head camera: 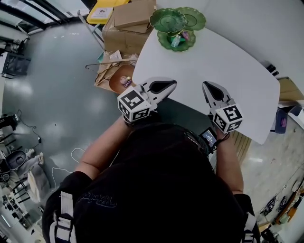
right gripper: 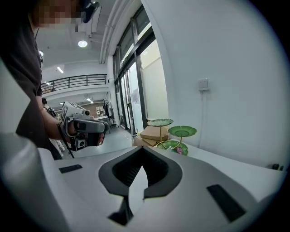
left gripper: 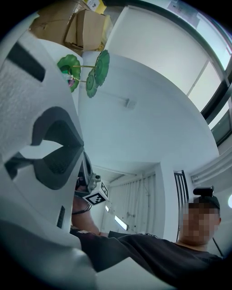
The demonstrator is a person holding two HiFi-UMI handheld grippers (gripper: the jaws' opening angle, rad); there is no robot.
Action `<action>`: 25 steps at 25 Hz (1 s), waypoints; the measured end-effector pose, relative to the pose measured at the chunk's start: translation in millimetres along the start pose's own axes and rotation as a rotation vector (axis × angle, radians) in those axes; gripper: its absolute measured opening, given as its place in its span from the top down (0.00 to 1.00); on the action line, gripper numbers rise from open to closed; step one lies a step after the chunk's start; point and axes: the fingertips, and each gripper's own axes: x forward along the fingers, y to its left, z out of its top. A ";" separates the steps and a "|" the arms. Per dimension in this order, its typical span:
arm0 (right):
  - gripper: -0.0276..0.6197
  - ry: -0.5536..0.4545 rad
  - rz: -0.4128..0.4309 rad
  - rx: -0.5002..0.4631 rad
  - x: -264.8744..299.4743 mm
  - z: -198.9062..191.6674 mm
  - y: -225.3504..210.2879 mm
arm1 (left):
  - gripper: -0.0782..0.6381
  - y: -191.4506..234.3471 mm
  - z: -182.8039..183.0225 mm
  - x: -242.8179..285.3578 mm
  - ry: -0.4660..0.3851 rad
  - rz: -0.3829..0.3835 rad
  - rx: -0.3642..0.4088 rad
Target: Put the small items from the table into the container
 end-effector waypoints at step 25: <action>0.93 -0.099 -0.064 0.165 -282.8 -121.3 2.6 | 0.88 -283.0 -91.1 135.7 0.101 -0.126 -0.054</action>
